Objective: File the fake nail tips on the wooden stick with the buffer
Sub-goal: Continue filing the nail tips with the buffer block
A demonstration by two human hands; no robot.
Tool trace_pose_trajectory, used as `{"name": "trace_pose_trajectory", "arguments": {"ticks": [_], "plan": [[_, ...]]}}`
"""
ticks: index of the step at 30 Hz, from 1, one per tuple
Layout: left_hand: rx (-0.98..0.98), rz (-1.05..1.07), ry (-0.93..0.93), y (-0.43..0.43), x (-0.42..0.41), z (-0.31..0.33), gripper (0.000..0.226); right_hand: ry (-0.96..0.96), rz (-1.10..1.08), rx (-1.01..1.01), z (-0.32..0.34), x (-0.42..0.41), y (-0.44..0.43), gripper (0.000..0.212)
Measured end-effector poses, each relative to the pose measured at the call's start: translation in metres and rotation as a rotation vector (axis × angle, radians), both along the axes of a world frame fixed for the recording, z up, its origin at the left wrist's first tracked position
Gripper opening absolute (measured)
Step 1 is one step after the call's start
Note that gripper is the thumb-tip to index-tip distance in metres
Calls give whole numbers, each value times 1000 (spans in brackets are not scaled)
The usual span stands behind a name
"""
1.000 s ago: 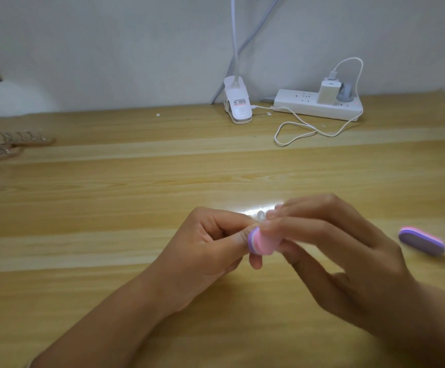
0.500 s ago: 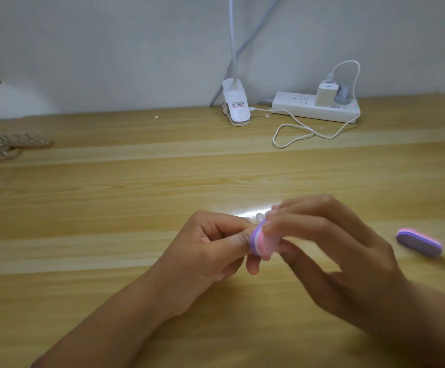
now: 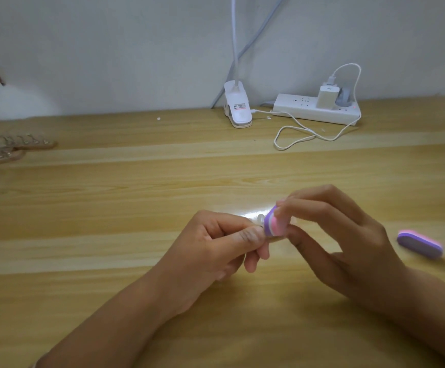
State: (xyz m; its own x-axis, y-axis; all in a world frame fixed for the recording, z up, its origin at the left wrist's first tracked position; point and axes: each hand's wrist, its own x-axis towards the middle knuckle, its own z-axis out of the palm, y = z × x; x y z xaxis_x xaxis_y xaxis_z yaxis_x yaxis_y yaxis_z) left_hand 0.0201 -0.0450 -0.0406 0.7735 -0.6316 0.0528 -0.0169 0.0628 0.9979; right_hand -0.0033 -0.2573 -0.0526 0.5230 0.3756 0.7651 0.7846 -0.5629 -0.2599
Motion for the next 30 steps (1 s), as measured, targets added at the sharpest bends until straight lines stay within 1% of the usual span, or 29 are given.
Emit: {"name": "trace_pose_trajectory", "arguments": {"ticks": [3,6,10,12,15,17,20,22,24,25,27,30], "plan": [[0,1,14,0,-1,0,26,-7,44,21,-2,-2,6,17],[7,7,16,-1,-1,-1,26,-55,78,-27,-5,-4,8,23],[19,8,20,-1,0,-1,27,-10,32,-7,-2,5,-4,21],[23,7,26,-1,0,-1,28,8,55,15,-3,4,1,20],[33,9,52,-2,-1,0,27,-22,86,-31,-7,0,9,24],[33,0,66,-2,-1,0,26,-22,60,-58,-5,3,3,22],[28,-12,79,-3,-1,1,27,1,19,-41,-1,6,-2,18],[27,-8,89,-4,-1,1,25,-4,60,-27,-4,2,7,21],[28,-11,89,-4,-2,0,23,-33,101,-66,-7,-3,12,27],[32,-23,84,-3,-2,0,23,-39,90,-86,-7,-1,9,27],[28,-58,85,-2,-1,2,27,-11,1,-72,-2,8,-4,23],[10,-92,103,-1,0,3,28,25,-109,43,6,15,-15,23]]}}
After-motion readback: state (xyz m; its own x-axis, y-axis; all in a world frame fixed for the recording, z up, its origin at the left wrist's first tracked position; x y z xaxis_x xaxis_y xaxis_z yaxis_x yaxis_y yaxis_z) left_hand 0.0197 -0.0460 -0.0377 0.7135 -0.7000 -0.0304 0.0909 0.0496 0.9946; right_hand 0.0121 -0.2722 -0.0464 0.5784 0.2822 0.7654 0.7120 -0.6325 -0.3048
